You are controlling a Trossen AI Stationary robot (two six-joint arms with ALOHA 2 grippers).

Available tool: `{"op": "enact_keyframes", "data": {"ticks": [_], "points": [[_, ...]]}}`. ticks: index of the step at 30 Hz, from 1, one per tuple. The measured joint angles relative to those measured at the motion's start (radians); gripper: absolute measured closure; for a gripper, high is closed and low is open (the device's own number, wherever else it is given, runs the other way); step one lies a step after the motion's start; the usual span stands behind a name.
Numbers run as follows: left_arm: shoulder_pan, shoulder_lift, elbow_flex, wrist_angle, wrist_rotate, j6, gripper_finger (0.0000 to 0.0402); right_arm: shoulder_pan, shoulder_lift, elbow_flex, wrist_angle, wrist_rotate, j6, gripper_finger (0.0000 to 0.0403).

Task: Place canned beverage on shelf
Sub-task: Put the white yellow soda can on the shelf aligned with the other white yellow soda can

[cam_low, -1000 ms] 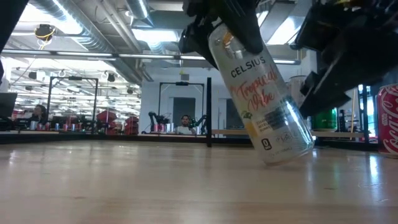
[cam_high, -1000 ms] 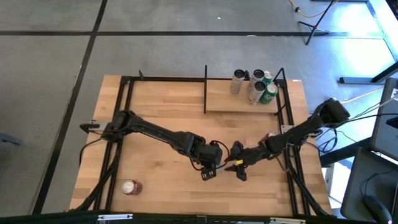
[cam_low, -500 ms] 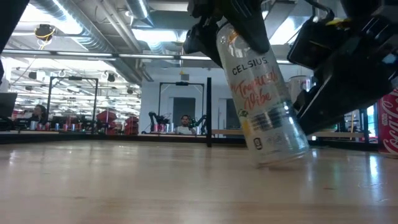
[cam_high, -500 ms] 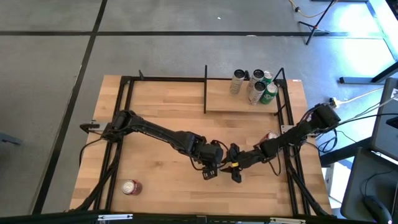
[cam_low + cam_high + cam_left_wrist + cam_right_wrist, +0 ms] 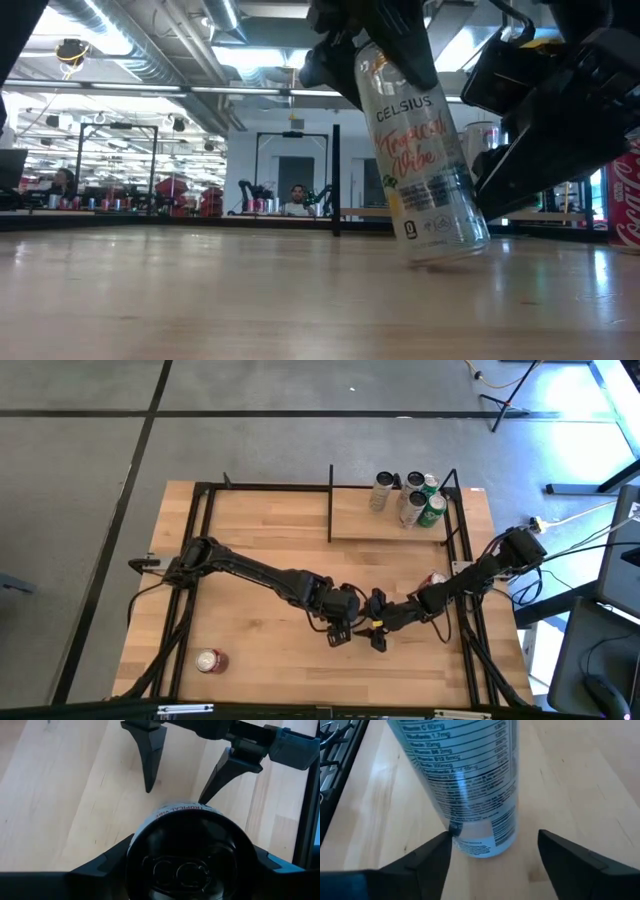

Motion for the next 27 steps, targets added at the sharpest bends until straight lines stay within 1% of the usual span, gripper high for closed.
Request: {"op": "enact_keyframes", "data": {"ticks": [3,6,12,16,18,20,21,23,27], "points": [[0.0,0.0,0.0,0.01,0.001,-0.003,0.0151,0.0,0.0,0.0,0.001,0.003,-0.013,0.0097],[0.0,0.0,0.001,0.028,0.0,-0.016,0.0132,-0.001,0.0,0.0,0.007,0.011,-0.015,0.0085],[-0.002,0.0,0.003,0.031,0.009,-0.003,0.0093,-0.002,0.0,0.001,0.007,0.037,-0.014,0.0084],[-0.002,0.0,0.004,0.025,0.028,0.008,0.0082,-0.002,0.0,0.001,0.005,0.033,-0.015,0.0086],[-0.002,-0.005,0.004,0.017,0.04,0.023,0.0081,-0.002,-0.007,0.001,0.0,0.006,-0.017,0.0086],[-0.002,-0.025,0.003,-0.007,0.043,0.032,0.0082,-0.002,-0.035,0.002,-0.017,-0.055,-0.011,0.0086],[-0.002,-0.044,0.003,-0.018,0.038,0.03,0.0083,-0.002,-0.06,0.01,-0.047,-0.088,0.002,0.0086],[-0.002,-0.079,0.004,-0.044,0.028,0.026,0.0083,-0.003,-0.118,0.033,-0.149,-0.122,0.004,0.0086],[-0.016,-0.138,0.003,-0.111,0.003,0.027,0.0083,-0.002,-0.238,0.091,-0.388,-0.123,0.002,0.0086]]}}
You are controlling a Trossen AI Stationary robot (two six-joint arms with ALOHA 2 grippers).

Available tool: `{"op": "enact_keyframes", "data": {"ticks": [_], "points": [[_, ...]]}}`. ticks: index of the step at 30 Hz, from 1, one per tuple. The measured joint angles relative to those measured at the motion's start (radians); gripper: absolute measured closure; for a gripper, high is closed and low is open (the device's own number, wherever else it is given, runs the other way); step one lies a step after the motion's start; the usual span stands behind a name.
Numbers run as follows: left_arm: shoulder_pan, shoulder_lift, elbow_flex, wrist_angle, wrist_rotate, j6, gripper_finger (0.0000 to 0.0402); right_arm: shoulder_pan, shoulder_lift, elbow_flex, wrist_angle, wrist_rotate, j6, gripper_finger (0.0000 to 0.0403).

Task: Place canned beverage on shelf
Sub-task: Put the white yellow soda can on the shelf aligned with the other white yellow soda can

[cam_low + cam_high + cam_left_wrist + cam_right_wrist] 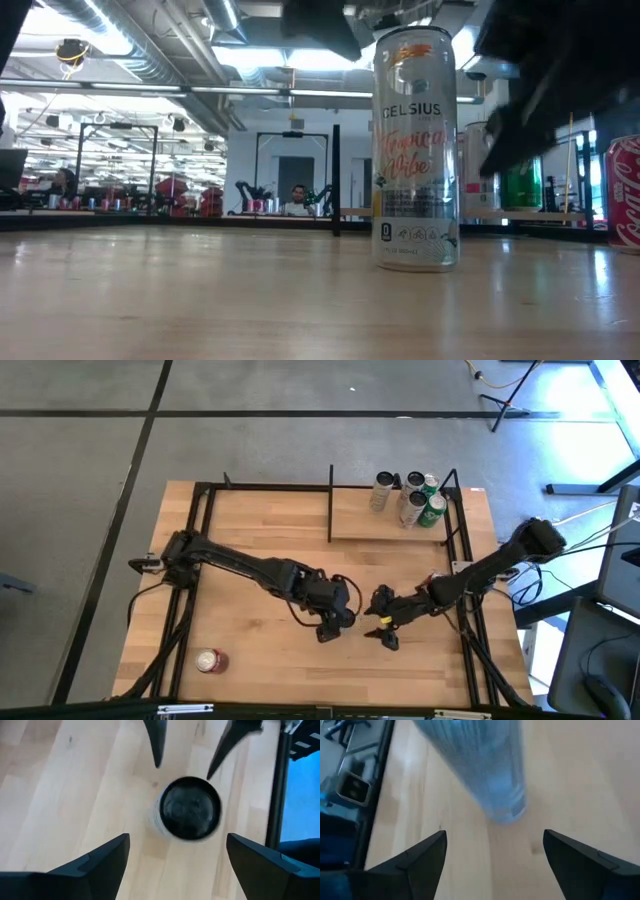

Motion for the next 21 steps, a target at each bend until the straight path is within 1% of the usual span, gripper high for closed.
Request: {"op": "enact_keyframes", "data": {"ticks": [2,4,6,8,10,12,16,18,21], "points": [[-0.021,-0.029,0.0,-0.037,-0.007,0.013,0.0083,0.0,-0.053,0.033,-0.032,0.012,-0.026,0.0086],[-0.045,-0.046,0.0,-0.065,-0.017,0.036,0.0083,0.0,-0.09,0.06,-0.011,0.047,-0.06,0.0086],[-0.07,-0.046,-0.015,-0.076,-0.039,0.063,0.0083,0.0,-0.096,0.084,0.023,0.123,-0.108,0.0086],[-0.097,-0.041,-0.06,-0.065,-0.079,0.08,0.0083,0.0,-0.094,0.106,0.053,0.185,-0.122,0.0086],[-0.121,-0.04,-0.123,-0.008,-0.119,0.075,0.0083,0.0,-0.09,0.118,0.103,0.196,-0.127,0.0086],[-0.138,-0.041,-0.199,0.079,-0.13,0.059,0.0083,0.0,-0.077,0.115,0.152,0.202,-0.151,0.0086],[-0.149,-0.039,-0.352,0.309,-0.118,0.031,0.0083,0.0,-0.001,0.111,0.207,0.219,-0.205,0.0086],[-0.146,-0.039,-0.408,0.403,-0.109,0.011,0.0083,0.0,0.039,0.111,0.221,0.219,-0.209,0.0086],[-0.146,-0.039,-0.437,0.416,-0.098,-0.012,0.0083,0.0,0.081,0.114,0.242,0.212,-0.204,0.0086]]}}
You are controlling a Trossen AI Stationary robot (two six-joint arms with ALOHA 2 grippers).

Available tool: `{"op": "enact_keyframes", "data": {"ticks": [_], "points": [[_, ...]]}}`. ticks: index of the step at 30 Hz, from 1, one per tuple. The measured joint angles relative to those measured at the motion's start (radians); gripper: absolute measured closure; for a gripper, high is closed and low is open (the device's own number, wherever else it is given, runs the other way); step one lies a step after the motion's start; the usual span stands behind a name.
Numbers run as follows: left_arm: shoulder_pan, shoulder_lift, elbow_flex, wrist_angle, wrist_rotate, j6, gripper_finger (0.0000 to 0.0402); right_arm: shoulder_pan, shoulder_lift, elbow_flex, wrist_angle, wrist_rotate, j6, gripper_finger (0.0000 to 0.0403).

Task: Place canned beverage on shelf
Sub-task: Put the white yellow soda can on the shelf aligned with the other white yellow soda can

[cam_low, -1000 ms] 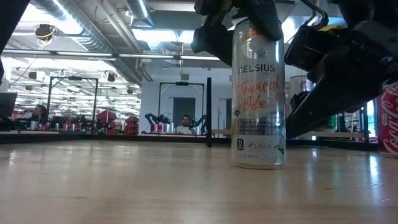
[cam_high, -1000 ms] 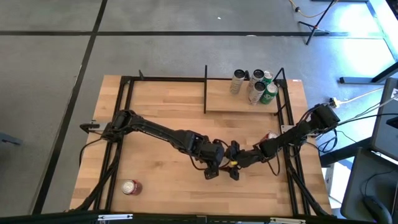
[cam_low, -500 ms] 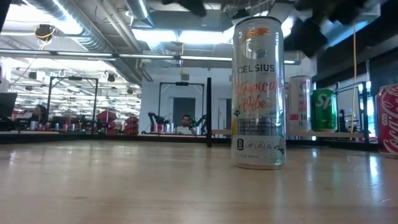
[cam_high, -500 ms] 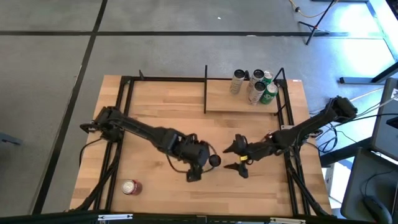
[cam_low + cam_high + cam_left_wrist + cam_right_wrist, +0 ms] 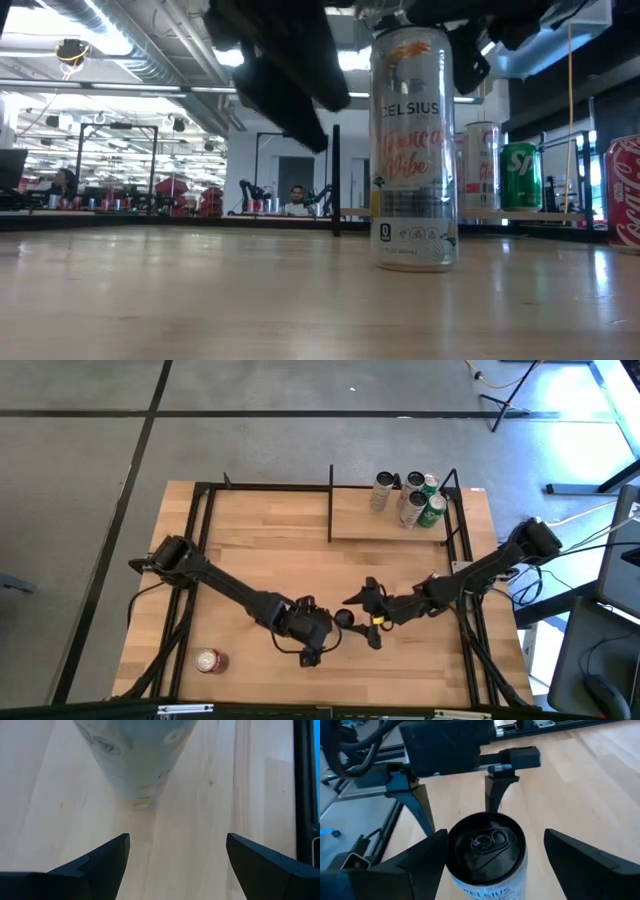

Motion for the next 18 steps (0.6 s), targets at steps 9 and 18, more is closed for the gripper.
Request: {"op": "enact_keyframes", "data": {"ticks": [9,18], "points": [[0.023,0.0,-0.006,0.052,0.003,0.016,0.0083,0.0,0.022,-0.001,0.044,-0.019,-0.001,0.0086],[0.057,0.0,0.007,0.089,0.02,0.044,0.0083,0.0,-0.018,-0.005,0.066,-0.023,-0.031,0.0086]]}}
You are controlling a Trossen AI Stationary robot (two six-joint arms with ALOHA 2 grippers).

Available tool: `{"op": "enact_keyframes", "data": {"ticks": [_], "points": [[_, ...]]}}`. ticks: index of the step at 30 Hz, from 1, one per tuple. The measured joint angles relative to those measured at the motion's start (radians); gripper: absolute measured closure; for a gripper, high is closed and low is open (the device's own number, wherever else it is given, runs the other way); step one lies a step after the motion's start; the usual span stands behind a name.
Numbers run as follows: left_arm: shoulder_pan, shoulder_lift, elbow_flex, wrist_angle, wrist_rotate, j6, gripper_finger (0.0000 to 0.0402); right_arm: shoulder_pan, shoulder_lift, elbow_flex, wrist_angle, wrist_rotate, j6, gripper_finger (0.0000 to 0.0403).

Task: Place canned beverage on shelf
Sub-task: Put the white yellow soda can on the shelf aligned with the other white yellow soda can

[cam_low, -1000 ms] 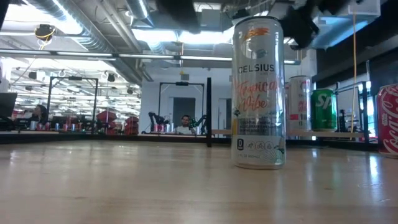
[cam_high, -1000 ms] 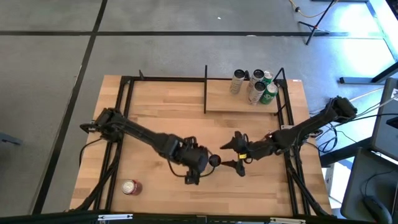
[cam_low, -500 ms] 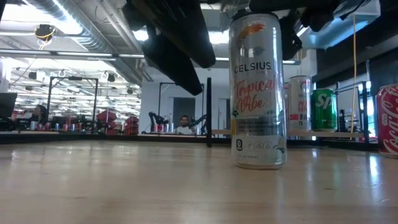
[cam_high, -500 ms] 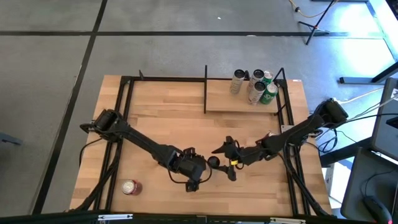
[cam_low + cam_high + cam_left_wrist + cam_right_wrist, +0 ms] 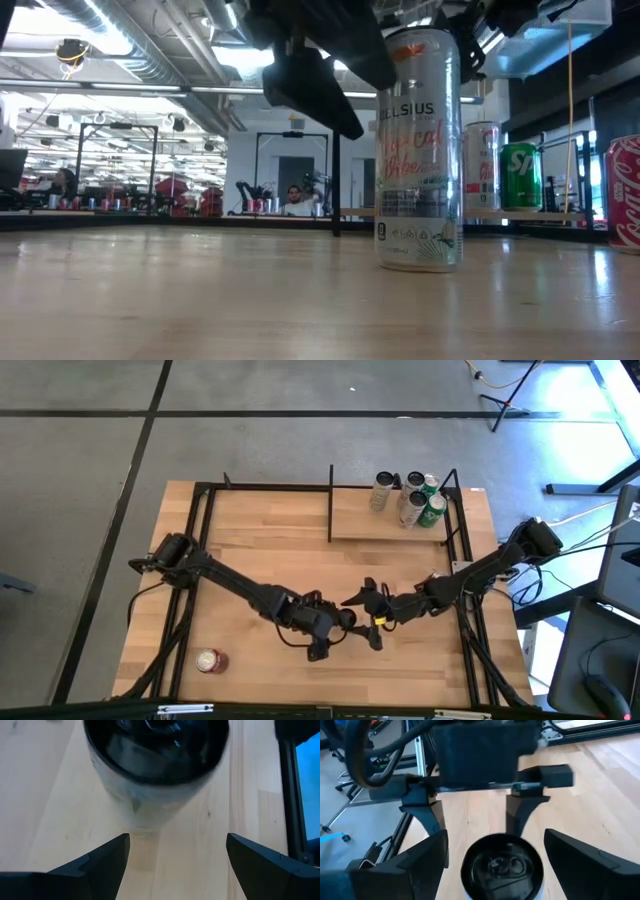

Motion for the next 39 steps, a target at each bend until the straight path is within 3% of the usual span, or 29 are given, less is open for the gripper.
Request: {"op": "enact_keyframes", "data": {"ticks": [22,25,29,32,39], "points": [[0.011,0.0,0.001,0.016,-0.002,0.002,0.0083,0.0,0.1,0.001,-0.029,0.014,0.027,0.0087],[0.014,0.0,0.001,0.014,-0.003,0.002,0.0083,0.0,0.099,0.001,-0.006,0.014,0.027,0.0108],[0.013,-0.048,0.001,-0.036,-0.004,0.004,0.0083,0.0,0.093,0.001,0.007,0.015,0.026,0.0171],[0.013,-0.112,0.002,-0.11,-0.026,0.005,0.0083,-0.002,0.049,0.0,-0.034,0.012,0.017,0.0178],[0.021,-0.263,0.002,-0.255,-0.093,0.03,0.0083,-0.082,-0.211,0.001,-0.274,0.031,-0.049,0.0178]]}}
